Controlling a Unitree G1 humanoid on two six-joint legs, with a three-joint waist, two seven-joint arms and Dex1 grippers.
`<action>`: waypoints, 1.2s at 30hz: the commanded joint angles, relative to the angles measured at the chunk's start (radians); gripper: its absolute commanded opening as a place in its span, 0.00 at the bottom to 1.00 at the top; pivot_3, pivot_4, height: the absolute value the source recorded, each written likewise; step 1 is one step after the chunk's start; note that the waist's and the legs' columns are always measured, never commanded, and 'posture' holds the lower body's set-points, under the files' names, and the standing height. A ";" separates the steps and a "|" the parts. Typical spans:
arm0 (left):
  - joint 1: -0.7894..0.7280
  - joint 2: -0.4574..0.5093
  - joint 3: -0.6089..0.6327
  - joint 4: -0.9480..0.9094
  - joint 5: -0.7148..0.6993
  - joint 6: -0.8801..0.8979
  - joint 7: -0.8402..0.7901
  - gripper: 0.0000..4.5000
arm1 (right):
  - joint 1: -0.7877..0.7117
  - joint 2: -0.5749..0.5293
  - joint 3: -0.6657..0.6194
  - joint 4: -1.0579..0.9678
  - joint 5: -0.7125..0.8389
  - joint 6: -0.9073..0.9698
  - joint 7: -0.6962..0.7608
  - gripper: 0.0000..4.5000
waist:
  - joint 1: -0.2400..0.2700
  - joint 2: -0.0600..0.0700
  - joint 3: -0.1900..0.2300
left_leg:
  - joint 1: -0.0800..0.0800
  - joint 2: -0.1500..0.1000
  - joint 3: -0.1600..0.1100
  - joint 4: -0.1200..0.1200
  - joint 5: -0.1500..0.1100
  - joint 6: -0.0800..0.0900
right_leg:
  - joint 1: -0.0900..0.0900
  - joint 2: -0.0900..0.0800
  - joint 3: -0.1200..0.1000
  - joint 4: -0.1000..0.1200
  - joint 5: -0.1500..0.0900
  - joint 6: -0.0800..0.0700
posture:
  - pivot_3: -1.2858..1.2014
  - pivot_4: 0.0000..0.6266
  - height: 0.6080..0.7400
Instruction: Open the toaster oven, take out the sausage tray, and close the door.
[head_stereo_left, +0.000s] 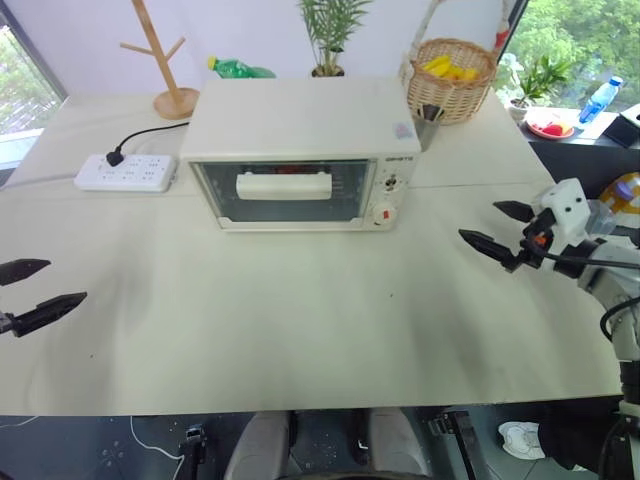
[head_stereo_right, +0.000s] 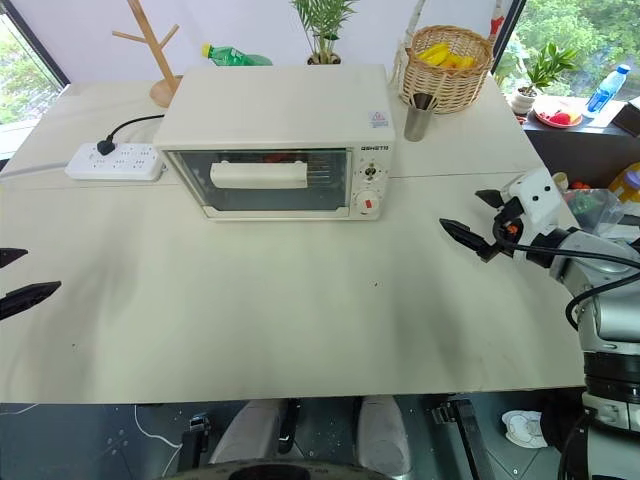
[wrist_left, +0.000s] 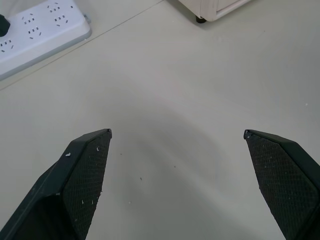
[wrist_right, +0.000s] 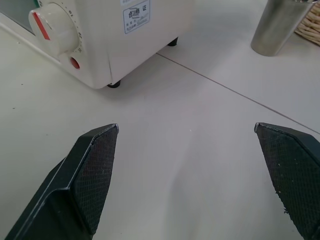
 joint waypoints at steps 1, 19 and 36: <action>0.009 0.015 0.013 -0.011 0.012 -0.032 -0.012 0.99 | -0.008 -0.007 -0.033 -0.010 0.015 -0.024 0.004 1.00 | -0.001 0.000 0.000 | 0.000 0.000 0.000 0.000 0.000 0.000 | 0.000 0.000 0.000 0.000 0.000 0.000 | 0.52 0.24 1.00; -0.057 0.016 0.017 -0.033 -0.057 0.074 0.022 0.99 | -0.014 -0.010 -0.038 -0.048 0.061 0.016 0.012 1.00 | 0.000 0.000 0.000 | 0.000 0.000 0.000 0.000 0.000 0.000 | 0.000 0.000 0.000 0.000 0.000 0.000 | 0.52 0.24 1.00; -0.391 0.079 -0.234 -0.314 -0.322 0.306 0.007 0.99 | -0.195 0.047 0.174 -0.390 0.309 0.346 0.041 1.00 | -0.003 0.000 0.000 | 0.001 0.000 0.001 0.002 0.000 0.000 | 0.000 0.001 0.001 0.003 0.001 0.001 | 0.52 0.24 1.00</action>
